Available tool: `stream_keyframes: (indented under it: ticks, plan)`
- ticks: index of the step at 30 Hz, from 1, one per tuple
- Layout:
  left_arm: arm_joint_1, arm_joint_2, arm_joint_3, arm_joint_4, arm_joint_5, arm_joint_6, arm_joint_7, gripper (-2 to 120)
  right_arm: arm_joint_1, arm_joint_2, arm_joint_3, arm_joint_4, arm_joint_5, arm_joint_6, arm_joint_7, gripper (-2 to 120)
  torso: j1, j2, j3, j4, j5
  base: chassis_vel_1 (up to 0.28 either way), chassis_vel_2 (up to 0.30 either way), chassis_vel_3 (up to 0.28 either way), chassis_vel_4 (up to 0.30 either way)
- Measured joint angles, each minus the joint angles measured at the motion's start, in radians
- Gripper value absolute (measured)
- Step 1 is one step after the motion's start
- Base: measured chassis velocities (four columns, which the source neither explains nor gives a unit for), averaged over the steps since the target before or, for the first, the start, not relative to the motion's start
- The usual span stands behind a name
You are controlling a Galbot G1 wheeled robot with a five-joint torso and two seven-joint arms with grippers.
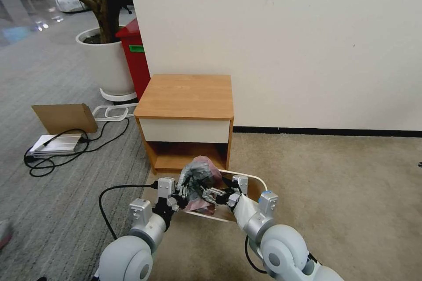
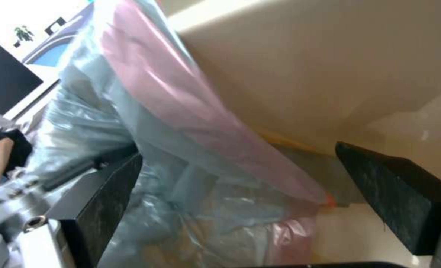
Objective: Pick up the garbage bag from the table and place it over the trash can.
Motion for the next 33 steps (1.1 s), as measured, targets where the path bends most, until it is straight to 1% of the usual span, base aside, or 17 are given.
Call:
stream_keyframes:
  ticks: [2,4,5,8,9,12,13,16,17,20,21,23,24,26,27,29,33]
  plan:
    - [0.000,0.000,-0.001,0.000,0.000,0.000,0.000,4,0.000,0.000,-0.001,-0.002,-0.002,0.003,-0.002,97,0.000,0.000,0.000,0.0000,0.0000,0.000,0.000,0.000,0.000]
    - [0.000,0.000,-0.003,-0.001,0.000,0.000,-0.001,4,-0.003,0.001,-0.001,-0.008,-0.010,0.012,-0.013,86,0.000,0.000,0.000,0.0000,0.0000,0.000,0.000,0.000,0.000]
    - [0.000,0.000,-0.003,-0.001,0.000,0.000,-0.001,4,-0.003,0.001,-0.001,-0.008,-0.010,0.012,-0.013,86,0.000,0.000,0.000,0.0000,0.0000,0.000,0.000,0.000,0.000]
    - [-0.002,-0.003,-0.004,-0.001,0.000,0.000,-0.003,4,-0.005,0.002,0.000,-0.014,-0.017,0.017,-0.018,71,0.000,0.000,0.000,0.0000,0.0000,0.000,0.000,0.000,0.000]
    - [-0.002,-0.003,-0.004,-0.001,0.000,0.000,-0.003,4,-0.005,0.002,0.000,-0.014,-0.017,0.017,-0.018,71,0.000,0.000,0.000,0.0000,0.0000,0.000,0.000,0.000,0.000]
    - [-0.004,-0.005,-0.004,0.000,-0.001,0.000,-0.003,4,-0.006,0.004,0.000,-0.019,-0.022,0.022,-0.020,58,0.000,0.000,0.000,0.0000,0.0000,0.000,0.000,0.000,0.000]
    - [-0.004,-0.005,-0.004,0.000,-0.001,0.000,-0.003,4,-0.006,0.004,0.000,-0.019,-0.022,0.022,-0.020,58,0.000,0.000,0.000,0.0000,0.0000,0.000,0.000,0.000,0.000]
    - [-0.006,-0.005,-0.010,0.000,-0.003,0.001,-0.004,4,-0.008,0.004,0.000,-0.022,-0.028,0.026,-0.022,43,0.000,0.000,0.000,0.0000,0.0000,0.000,0.000,0.000,0.000]
    - [-0.006,-0.005,-0.010,0.000,-0.003,0.001,-0.004,4,-0.008,0.004,0.000,-0.022,-0.028,0.026,-0.022,43,0.000,0.000,0.000,0.0000,0.0000,0.000,0.000,0.000,0.000]
    - [-0.010,-0.006,-0.018,0.003,-0.006,0.001,-0.005,4,-0.009,0.003,-0.001,-0.022,-0.034,0.030,-0.023,28,0.000,0.000,0.000,0.0000,0.0000,0.000,0.000,0.000,0.000]
    - [-0.010,-0.006,-0.018,0.003,-0.006,0.001,-0.005,4,-0.009,0.003,-0.001,-0.022,-0.034,0.030,-0.023,28,0.000,0.000,0.000,0.0000,0.0000,0.000,0.000,0.000,0.000]
    - [-0.016,-0.006,-0.025,0.006,-0.008,0.001,-0.006,4,-0.012,0.003,0.000,-0.022,-0.039,0.032,-0.024,18,0.000,0.000,0.000,0.0000,0.0000,0.000,0.000,0.000,0.000]
    - [-0.016,-0.006,-0.025,0.006,-0.008,0.001,-0.006,4,-0.012,0.003,0.000,-0.022,-0.039,0.032,-0.024,18,0.000,0.000,0.000,0.0000,0.0000,0.000,0.000,0.000,0.000]
    - [-0.023,-0.007,-0.033,0.012,-0.011,0.001,-0.007,4,-0.015,0.002,0.000,-0.020,-0.045,0.035,-0.026,7,0.000,0.000,0.000,0.0000,0.0000,0.000,0.000,0.000,0.000]
    - [-0.023,-0.007,-0.033,0.012,-0.011,0.001,-0.007,4,-0.015,0.002,0.000,-0.020,-0.045,0.035,-0.026,7,0.000,0.000,0.000,0.0000,0.0000,0.000,0.000,0.000,0.000]
    - [-0.027,-0.008,-0.039,0.018,-0.016,0.001,-0.008,4,-0.018,0.002,0.000,-0.019,-0.050,0.038,-0.028,0,0.000,0.000,0.000,0.0000,0.0000,0.000,0.000,0.000,0.000]
    - [-0.033,-0.010,-0.047,0.020,-0.032,0.003,-0.013,4,-0.022,0.003,0.001,-0.015,-0.058,0.044,-0.037,0,0.000,0.000,0.000,0.0000,0.0000,0.000,0.000,0.000,0.000]
